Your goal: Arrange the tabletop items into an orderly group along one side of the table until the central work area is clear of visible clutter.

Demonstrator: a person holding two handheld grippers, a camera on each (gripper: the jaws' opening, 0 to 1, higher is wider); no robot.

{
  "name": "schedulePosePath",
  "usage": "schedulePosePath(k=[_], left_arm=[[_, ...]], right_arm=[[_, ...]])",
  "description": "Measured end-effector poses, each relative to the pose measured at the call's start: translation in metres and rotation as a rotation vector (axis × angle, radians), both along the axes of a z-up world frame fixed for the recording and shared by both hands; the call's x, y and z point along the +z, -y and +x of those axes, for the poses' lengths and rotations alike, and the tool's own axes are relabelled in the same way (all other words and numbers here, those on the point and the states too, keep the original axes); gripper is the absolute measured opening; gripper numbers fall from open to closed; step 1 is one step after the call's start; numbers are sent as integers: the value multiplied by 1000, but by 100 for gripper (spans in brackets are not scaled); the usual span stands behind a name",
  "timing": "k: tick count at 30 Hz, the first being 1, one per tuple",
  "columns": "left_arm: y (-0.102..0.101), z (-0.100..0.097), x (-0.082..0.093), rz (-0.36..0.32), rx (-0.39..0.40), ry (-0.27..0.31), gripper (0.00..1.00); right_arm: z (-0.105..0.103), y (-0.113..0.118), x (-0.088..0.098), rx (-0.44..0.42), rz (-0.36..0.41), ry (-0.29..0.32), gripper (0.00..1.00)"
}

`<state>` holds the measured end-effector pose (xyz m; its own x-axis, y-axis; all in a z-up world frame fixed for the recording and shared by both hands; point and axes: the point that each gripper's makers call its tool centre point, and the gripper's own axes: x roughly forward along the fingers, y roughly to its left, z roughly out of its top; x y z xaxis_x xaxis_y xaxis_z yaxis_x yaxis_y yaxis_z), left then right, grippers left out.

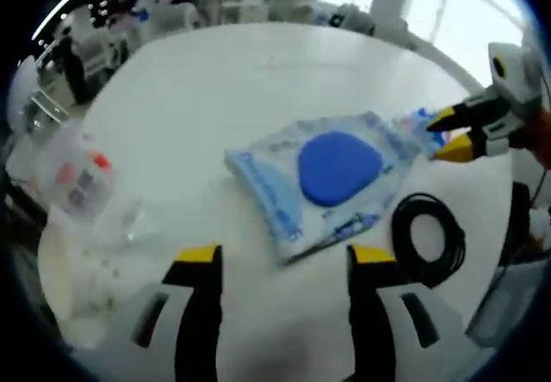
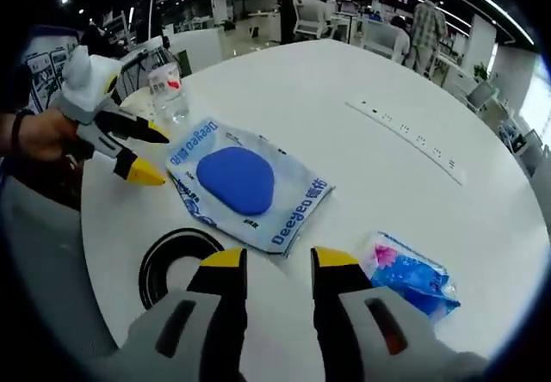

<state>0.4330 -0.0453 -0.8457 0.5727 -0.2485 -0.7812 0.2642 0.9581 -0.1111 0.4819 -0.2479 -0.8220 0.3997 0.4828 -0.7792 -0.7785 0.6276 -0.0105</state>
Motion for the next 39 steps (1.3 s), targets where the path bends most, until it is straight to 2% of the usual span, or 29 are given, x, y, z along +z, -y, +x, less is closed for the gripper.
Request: schedulePosePath(k=[9,12,18,20,22,26,29,35,39], left_arm=[[-1,-25,17,-21,-18,33,61],[3,-42,23,33,-103,55,64],[5,-66,28,29,-134,66,65],[4,-74,29,66,-159,71,65],[5,-80,31,64,-169,76,65],[1,-89,34,58,-153,79,72],[-1,-94,37,46,-140,87,73],[-6,-108,41,44,-146,94,74],[-11,-112,40,23,-116,92,74]], right_arm=[[-15,-6,-4,-4,4,-12,38],[-25,-6,-7,-3,0,-22,40],[-37,-7,-13,-11,7,-40,41],[-42,-8,-15,-18,13,-46,42],[-47,-9,-17,-26,17,-50,43],[-58,-10,-21,-32,16,-50,42],[-66,-13,-20,-42,40,-52,42],[-84,-21,-20,-6,50,-42,45],[-93,-25,-20,-14,60,-45,46]])
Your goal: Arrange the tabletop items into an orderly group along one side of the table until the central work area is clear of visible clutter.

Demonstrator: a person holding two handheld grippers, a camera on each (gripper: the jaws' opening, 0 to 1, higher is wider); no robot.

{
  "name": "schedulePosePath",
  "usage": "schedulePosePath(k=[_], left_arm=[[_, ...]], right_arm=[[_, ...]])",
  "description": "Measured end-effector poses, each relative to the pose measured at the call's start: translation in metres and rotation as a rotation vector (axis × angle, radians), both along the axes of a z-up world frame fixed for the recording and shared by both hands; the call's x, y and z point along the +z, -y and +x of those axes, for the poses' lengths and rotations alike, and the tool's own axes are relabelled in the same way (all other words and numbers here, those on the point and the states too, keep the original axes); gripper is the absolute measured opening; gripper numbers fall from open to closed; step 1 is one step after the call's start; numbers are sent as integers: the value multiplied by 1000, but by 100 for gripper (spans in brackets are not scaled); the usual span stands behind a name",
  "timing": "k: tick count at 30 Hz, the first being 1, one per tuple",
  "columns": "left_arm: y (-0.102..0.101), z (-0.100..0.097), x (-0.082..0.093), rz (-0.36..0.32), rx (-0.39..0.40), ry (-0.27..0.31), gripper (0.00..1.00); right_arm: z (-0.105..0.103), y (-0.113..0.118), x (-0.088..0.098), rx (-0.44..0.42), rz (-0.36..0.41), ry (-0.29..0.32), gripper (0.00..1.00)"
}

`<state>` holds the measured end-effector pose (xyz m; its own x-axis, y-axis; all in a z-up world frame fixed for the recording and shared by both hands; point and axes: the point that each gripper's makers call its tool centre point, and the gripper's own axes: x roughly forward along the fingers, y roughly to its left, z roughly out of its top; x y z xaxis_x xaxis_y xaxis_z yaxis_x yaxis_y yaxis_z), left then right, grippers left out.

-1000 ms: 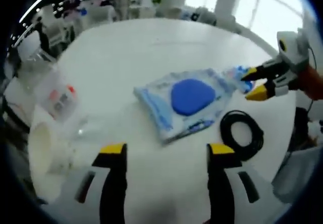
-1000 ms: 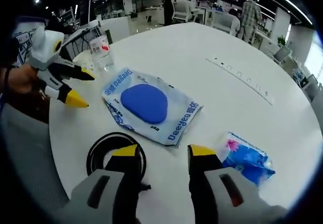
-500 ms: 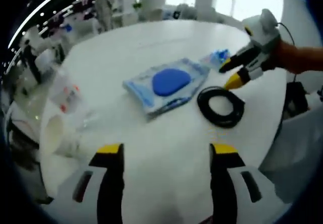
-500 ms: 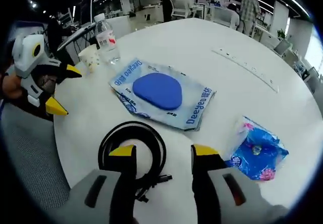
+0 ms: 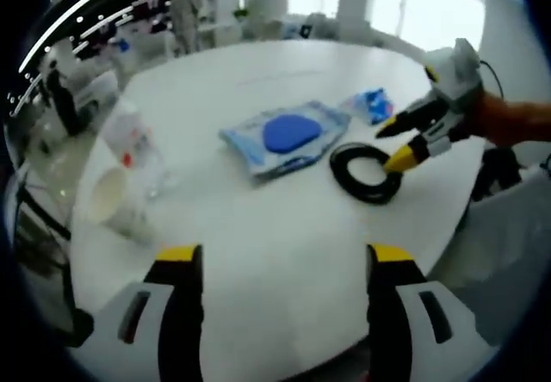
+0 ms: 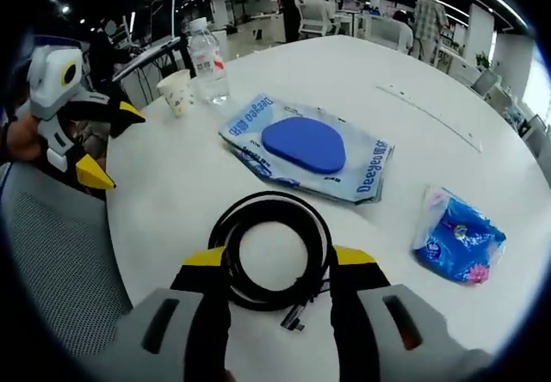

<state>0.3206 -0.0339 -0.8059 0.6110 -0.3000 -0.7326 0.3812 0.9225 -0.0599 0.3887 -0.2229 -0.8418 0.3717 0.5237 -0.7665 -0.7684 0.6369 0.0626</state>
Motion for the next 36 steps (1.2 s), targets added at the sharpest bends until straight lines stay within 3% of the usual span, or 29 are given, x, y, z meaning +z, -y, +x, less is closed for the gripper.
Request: schedulePosePath(k=[5,19,23,27,33,36], left_arm=[[-3,-5,3,-16,19,6,73],[-33,16,39,-55,103,132,70],[-48,37,60,-46,135,207,69],[-77,63,85,26,193,305,69],[-99,103,110,9,204,360,68],[-106,123,114,3,204,367,68]], right_arm=[[-15,-3,1,-11,20,-2,46],[-51,24,-7,-115,49,-38,45],[-57,31,-7,-143,56,-42,45],[-60,36,-4,-165,61,-38,45],[-68,38,0,-178,67,-30,45],[-69,38,3,-188,78,-25,45]])
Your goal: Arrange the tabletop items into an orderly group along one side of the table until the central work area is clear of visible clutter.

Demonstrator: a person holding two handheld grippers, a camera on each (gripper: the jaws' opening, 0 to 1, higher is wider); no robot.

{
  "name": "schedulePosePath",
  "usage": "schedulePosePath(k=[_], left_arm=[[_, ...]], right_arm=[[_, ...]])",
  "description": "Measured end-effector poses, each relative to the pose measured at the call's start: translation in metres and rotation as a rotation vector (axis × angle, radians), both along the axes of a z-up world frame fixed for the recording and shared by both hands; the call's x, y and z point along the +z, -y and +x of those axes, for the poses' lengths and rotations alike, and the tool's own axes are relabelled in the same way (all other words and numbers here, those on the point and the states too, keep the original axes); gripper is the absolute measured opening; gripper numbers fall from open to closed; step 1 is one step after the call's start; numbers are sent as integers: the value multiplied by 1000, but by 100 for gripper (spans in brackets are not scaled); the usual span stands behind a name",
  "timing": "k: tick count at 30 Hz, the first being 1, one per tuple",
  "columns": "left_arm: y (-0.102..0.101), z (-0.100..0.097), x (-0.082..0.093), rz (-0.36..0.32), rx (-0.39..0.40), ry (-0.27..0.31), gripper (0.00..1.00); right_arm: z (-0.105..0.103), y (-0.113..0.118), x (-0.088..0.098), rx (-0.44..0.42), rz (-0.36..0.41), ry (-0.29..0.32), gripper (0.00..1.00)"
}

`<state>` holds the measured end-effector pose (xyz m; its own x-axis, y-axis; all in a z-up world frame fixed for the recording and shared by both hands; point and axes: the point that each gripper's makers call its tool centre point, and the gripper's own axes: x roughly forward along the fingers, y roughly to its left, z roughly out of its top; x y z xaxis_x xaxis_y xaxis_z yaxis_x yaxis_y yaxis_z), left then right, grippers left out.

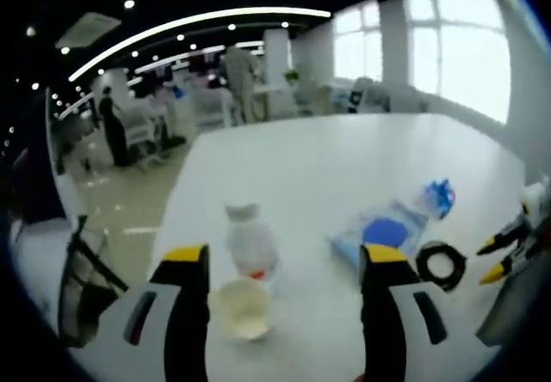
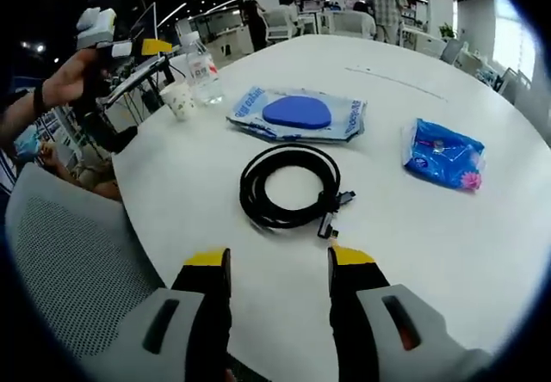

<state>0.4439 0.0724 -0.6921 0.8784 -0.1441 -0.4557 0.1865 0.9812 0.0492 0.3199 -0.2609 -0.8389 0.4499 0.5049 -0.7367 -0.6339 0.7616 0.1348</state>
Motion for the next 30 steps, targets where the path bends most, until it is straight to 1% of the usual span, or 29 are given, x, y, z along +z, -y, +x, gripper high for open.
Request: schedulePosePath(k=[4,7,8,11,12,13,14,17,18,19,20,21,24,25,26,29,30], left_arm=[[-2,20,4,-27,-7,15,66],[-6,35,0,-51,5,9,64],[-6,38,-1,-67,4,8,63],[-6,47,-7,-78,-4,-2,60],[-5,48,-8,-85,-12,-5,55],[-6,49,-9,-84,-10,-9,48],[-9,50,-11,-72,-1,-7,45],[-11,52,-13,-82,1,0,36],[-11,52,-14,-79,-1,-1,27],[-12,52,-16,-70,1,-5,21],[-15,53,-18,-72,19,0,21],[-10,54,-18,-133,26,-2,21],[-9,52,-17,-118,38,11,21],[-10,51,-17,-119,54,14,21],[-11,51,-17,-124,74,13,21],[-21,50,-17,-145,184,2,21],[-22,49,-17,-149,209,-1,21]], right_arm=[[0,-2,6,-2,12,18,46],[1,0,5,-3,-11,32,47],[0,0,5,-7,-10,28,47],[-1,2,6,-24,-7,30,48],[-2,3,6,-28,-8,30,47],[-2,4,6,-35,-4,29,47],[-3,5,6,-40,-4,30,47],[-7,8,5,-49,-6,25,47],[-7,9,5,-49,-8,24,47],[-7,10,4,-47,-17,25,47],[-7,10,5,-48,-18,28,47],[-6,11,5,-52,-16,30,47],[-6,11,5,-57,-15,30,47],[-6,11,5,-55,-16,28,47],[-6,11,5,-55,-17,27,47],[-5,12,5,-64,-7,25,47],[-4,13,5,-66,-5,21,47]])
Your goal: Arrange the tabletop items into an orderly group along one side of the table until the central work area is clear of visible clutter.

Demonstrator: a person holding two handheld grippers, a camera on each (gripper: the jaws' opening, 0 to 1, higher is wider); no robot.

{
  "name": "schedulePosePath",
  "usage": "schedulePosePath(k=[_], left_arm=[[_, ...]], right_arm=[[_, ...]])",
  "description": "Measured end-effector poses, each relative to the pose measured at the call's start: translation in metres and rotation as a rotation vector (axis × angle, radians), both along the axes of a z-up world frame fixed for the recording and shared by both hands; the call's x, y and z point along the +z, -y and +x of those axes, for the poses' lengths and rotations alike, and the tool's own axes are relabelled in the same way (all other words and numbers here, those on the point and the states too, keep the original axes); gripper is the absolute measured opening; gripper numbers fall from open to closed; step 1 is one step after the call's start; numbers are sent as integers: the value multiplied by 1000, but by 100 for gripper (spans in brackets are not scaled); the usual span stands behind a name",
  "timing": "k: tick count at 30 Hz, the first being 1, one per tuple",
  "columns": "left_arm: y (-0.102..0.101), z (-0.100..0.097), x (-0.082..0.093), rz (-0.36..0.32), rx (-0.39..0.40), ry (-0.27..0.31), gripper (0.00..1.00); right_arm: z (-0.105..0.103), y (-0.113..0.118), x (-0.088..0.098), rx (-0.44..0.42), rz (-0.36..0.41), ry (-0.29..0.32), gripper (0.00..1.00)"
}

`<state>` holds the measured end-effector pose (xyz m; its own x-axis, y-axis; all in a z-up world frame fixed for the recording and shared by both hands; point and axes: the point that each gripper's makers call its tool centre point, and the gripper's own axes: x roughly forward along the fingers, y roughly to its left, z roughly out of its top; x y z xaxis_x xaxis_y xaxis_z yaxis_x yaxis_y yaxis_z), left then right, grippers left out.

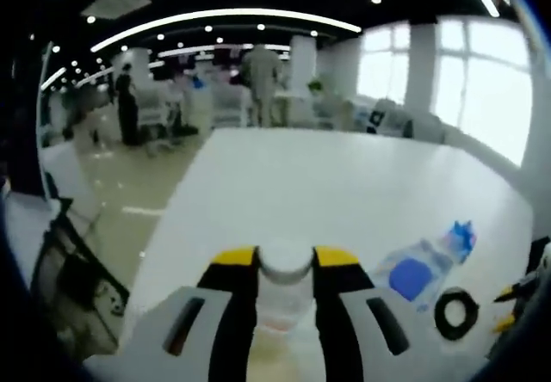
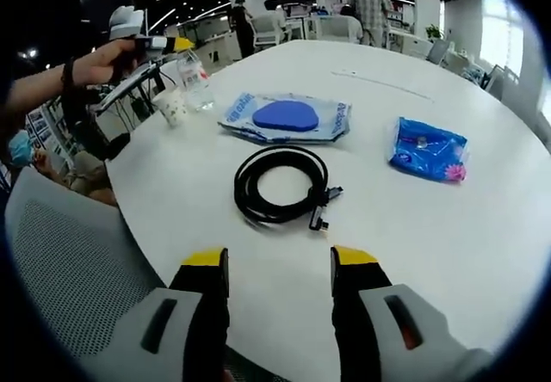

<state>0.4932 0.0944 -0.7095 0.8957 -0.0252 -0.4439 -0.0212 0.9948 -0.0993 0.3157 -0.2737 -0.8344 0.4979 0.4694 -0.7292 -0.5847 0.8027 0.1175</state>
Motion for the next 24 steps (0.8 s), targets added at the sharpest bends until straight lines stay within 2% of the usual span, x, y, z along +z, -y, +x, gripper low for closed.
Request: schedulePosePath(k=[2,4,6,8,10,12,13,15,18,22,24], left_arm=[[-7,-1,0,7,71,-1,21],[-9,-2,0,-16,119,-4,21],[-6,-2,0,23,110,-14,21],[0,2,0,59,67,-23,22],[3,1,-3,36,58,-45,24],[8,2,-3,20,24,-41,36],[9,2,-1,15,9,-21,40],[10,4,7,59,-41,16,41],[9,2,11,114,-112,28,45],[0,1,10,119,-149,21,47],[-3,2,13,100,-191,31,47]], right_arm=[[0,0,0,0,-4,0,47],[2,0,1,-6,2,2,47],[2,0,1,-11,5,2,47],[1,0,2,-12,10,0,47],[2,-1,2,-10,11,4,47],[2,0,2,-9,10,3,47],[2,0,2,-12,11,3,47],[2,1,3,-18,18,4,47],[3,1,4,-21,19,6,47],[3,-1,4,-20,23,8,47],[4,-2,4,-19,23,9,47]])
